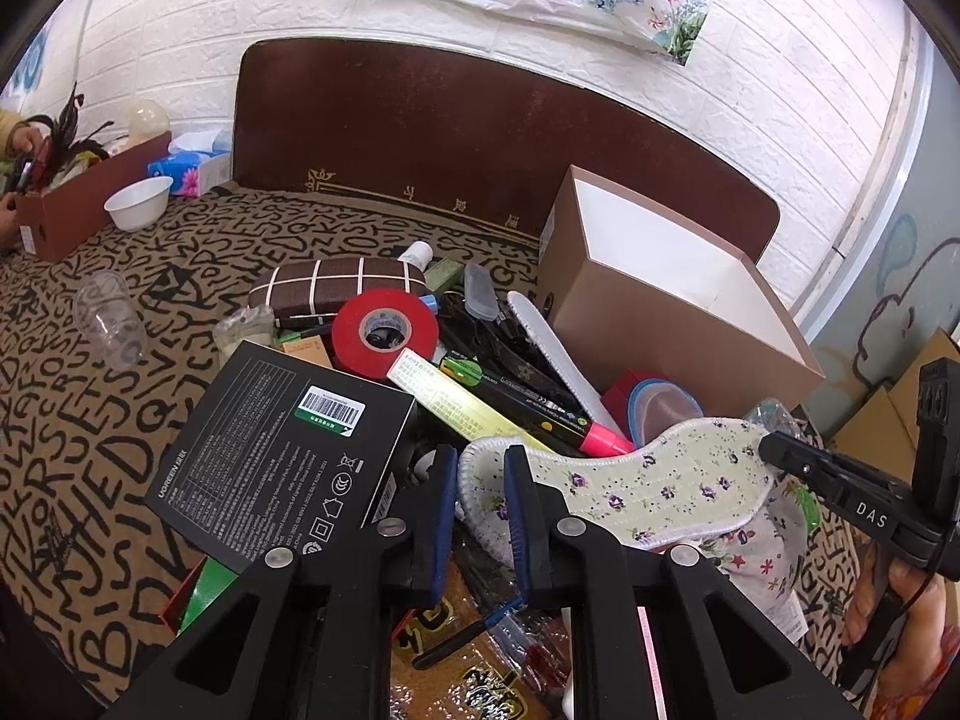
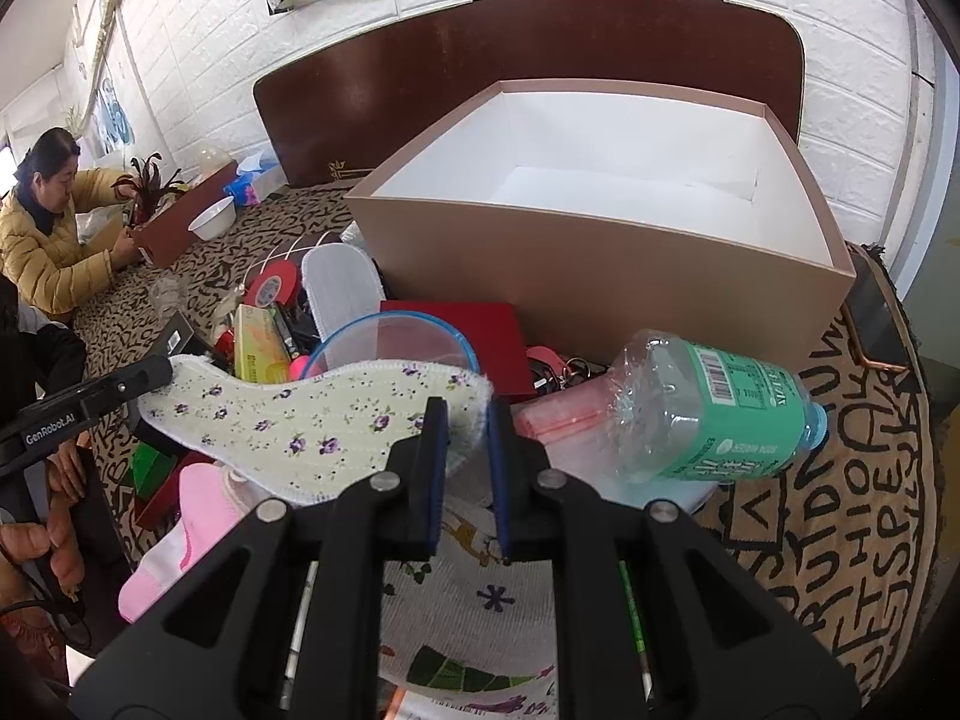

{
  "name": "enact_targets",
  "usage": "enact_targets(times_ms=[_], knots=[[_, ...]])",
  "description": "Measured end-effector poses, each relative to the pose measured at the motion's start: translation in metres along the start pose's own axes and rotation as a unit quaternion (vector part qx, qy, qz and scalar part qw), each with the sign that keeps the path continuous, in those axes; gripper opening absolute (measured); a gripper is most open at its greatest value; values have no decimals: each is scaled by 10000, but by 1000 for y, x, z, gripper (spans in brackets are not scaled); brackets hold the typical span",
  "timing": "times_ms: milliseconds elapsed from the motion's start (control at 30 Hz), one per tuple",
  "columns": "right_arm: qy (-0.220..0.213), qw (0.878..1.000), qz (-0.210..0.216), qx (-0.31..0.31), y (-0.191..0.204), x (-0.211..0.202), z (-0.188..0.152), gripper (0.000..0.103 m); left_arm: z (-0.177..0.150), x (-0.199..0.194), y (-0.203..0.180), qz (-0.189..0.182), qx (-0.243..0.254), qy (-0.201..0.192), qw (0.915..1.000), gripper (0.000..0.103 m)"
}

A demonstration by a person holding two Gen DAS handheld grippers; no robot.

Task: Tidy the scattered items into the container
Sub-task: 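Close the left and right grippers on the floral insole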

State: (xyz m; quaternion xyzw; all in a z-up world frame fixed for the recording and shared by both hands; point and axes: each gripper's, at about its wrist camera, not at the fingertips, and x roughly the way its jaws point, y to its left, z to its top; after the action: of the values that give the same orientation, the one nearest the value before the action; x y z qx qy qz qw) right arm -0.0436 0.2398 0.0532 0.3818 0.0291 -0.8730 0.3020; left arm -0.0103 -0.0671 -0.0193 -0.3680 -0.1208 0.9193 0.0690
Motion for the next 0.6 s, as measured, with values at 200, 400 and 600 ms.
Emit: enact_targets(times_ms=[200,400,600], knots=[[-101,9999,5,-35,2,-7,1,15,1,-6,-3,7,67,-112,9999,14],[-213,9995,-88,-205,8,-13,1,13,2,-13,-6,-10,107,-220,9997,14],[-343,9986,-164,-357,14,-21,2,11,4,-20,-10,-42,144,-316,9994,14]])
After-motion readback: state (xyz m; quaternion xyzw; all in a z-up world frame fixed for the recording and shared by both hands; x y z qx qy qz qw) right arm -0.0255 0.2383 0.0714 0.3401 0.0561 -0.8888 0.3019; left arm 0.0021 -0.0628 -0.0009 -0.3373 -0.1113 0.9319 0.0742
